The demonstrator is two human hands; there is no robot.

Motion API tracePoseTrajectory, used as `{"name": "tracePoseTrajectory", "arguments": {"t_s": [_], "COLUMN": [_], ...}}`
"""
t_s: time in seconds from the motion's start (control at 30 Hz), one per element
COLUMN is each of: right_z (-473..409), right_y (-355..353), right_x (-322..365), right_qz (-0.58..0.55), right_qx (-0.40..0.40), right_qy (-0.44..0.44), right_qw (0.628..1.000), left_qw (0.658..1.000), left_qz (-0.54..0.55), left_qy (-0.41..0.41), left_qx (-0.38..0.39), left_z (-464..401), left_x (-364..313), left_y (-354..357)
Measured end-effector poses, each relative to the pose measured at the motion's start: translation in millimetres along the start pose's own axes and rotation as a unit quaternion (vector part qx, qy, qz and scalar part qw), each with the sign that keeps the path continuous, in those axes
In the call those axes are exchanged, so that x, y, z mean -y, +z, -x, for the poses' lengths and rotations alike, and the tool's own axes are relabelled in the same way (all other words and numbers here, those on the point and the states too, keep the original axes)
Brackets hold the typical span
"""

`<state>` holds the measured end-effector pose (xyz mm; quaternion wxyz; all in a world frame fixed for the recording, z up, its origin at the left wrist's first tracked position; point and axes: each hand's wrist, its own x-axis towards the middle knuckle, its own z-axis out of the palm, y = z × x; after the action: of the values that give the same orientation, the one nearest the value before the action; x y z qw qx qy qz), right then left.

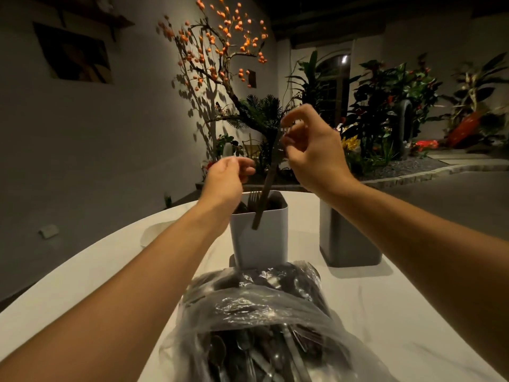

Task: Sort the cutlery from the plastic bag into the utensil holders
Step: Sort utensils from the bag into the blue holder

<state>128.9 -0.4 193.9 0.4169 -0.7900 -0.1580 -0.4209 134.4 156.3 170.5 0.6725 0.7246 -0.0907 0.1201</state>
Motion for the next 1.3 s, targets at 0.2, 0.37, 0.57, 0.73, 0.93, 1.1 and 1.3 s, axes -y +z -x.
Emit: {"name": "tracePoseTrajectory", "arguments": {"t_s": [0.2, 0.37, 0.57, 0.73, 0.93, 1.1, 1.3], "right_z": [-10.9, -9.9, 11.1, 4.6, 6.0, 12.2, 25.4], "right_y": [24.1, 42.9, 66.0, 74.7, 112.8, 151.1, 201.8], "right_x": [3.2, -4.8, -28.5, -3.8, 47.4, 58.1, 52.3], "right_qz": [0.066, 0.077, 0.219, 0.116, -0.028, 0.013, 0.122], "right_qx": [-0.065, -0.049, 0.187, 0.179, 0.214, 0.151, 0.122], "right_qy": [-0.117, -0.118, -0.048, -0.020, -0.033, -0.074, -0.147], "right_qw": [0.989, 0.989, 0.957, 0.977, 0.976, 0.986, 0.974], "left_qw": [0.999, 0.996, 0.974, 0.971, 0.984, 0.997, 0.996], "left_qz": [0.024, 0.012, 0.149, 0.160, 0.101, 0.024, 0.002], "left_qy": [-0.049, -0.085, -0.152, -0.152, -0.109, -0.008, -0.012], "left_qx": [-0.003, 0.022, 0.079, 0.091, 0.099, -0.067, -0.086], "left_z": [-12.5, -13.5, -11.5, -10.1, -4.4, -6.9, -17.8], "left_x": [8.7, 22.9, 30.2, 35.3, 37.2, 35.3, 56.0], "left_y": [-20.8, -26.7, -39.1, -55.4, -86.8, -126.1, -164.4]}}
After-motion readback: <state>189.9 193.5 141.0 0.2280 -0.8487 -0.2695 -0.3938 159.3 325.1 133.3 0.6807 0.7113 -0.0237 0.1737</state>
